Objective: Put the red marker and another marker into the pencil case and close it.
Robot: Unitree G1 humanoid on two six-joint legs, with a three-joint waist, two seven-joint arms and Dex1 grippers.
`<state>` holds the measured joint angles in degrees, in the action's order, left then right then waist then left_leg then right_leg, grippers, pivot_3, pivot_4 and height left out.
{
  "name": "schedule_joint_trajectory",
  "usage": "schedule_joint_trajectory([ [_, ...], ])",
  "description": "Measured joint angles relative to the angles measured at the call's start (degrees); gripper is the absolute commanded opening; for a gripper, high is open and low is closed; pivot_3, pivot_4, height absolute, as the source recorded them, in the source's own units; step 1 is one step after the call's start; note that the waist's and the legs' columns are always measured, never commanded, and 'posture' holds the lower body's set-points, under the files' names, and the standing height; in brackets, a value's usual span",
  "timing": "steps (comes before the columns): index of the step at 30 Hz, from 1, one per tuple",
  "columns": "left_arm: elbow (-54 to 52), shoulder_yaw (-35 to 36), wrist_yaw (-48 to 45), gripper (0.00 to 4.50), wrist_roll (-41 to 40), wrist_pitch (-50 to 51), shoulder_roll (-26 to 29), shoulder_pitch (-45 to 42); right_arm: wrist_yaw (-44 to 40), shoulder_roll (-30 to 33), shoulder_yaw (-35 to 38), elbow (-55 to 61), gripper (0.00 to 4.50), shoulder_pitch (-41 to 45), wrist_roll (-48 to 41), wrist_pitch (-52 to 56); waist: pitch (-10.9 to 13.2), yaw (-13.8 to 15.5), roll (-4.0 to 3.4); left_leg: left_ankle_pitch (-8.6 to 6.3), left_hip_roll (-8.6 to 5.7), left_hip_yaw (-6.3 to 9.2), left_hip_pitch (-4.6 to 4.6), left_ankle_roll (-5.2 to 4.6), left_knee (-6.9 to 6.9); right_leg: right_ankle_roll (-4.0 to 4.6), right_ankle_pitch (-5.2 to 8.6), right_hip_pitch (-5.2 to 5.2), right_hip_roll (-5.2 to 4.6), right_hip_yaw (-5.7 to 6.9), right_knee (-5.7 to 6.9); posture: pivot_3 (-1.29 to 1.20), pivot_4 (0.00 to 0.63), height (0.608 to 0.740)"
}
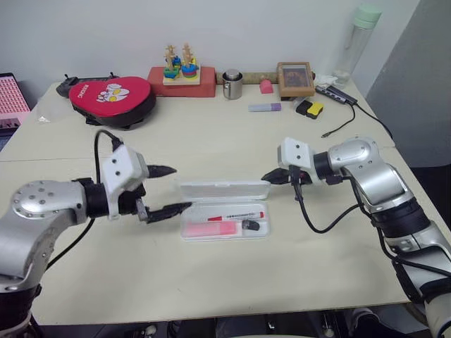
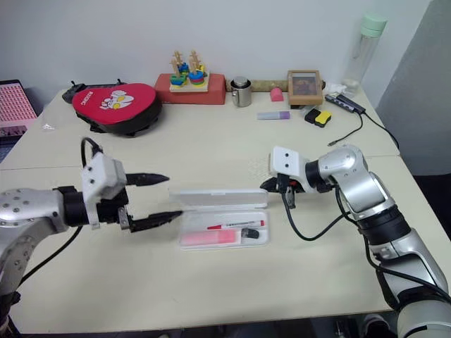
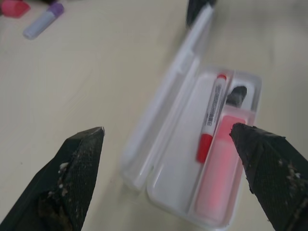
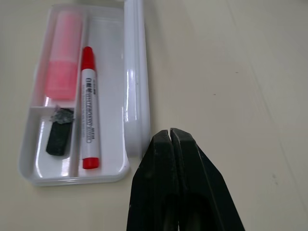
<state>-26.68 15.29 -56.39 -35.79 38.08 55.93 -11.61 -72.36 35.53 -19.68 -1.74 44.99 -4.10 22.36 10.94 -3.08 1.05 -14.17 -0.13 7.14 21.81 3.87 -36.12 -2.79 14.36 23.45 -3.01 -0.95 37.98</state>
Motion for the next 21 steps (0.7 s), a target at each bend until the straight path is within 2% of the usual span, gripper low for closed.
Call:
schedule_joint_trajectory([
  [7, -1.3, 4.5, -0.3, 4.50, -6.3, 4.6, 1.1, 1.3, -0.8, 0.2, -0.4, 3.3, 0.03, -1.1, -0.1, 1.4, 0.0, -0.2, 0.00, 0.00, 0.01, 0.00, -0.02, 0.00, 0.01, -0.01, 0.01, 0.00, 0.01, 0.00, 0.01, 0.00, 0.150, 0.740],
  [10, -2.5, 6.1, -2.3, 4.50, -5.9, 4.4, 4.0, 5.8, -1.3, 0.3, -1.0, 6.0, 0.03, -2.5, -0.5, 2.0, 0.0, -0.2, 0.00, 0.00, 0.01, -0.02, -0.03, 0.00, 0.04, 0.00, 0.01, 0.01, 0.00, -0.02, -0.01, 0.00, 0.150, 0.740],
  [17, -3.3, 6.4, -4.6, 4.50, -3.1, 2.3, 5.4, 11.6, -1.3, 0.3, -3.5, 10.0, 0.03, -4.6, -0.5, 3.4, 0.0, -0.1, 0.00, 0.00, 0.01, -0.03, -0.04, 0.00, 0.01, -0.09, 0.07, -0.02, 0.00, -0.02, -0.03, 0.00, 0.150, 0.740],
  [21, -4.9, 3.7, -6.5, 4.50, -1.2, 1.0, 5.5, 16.5, -1.2, 0.3, -4.6, 10.7, 0.03, -5.9, -0.4, 4.1, 0.0, -0.1, -0.01, 0.00, 0.02, -0.02, -0.04, 0.00, 0.02, -0.07, 0.06, 0.00, 0.01, -0.03, -0.01, 0.00, 0.150, 0.740],
])
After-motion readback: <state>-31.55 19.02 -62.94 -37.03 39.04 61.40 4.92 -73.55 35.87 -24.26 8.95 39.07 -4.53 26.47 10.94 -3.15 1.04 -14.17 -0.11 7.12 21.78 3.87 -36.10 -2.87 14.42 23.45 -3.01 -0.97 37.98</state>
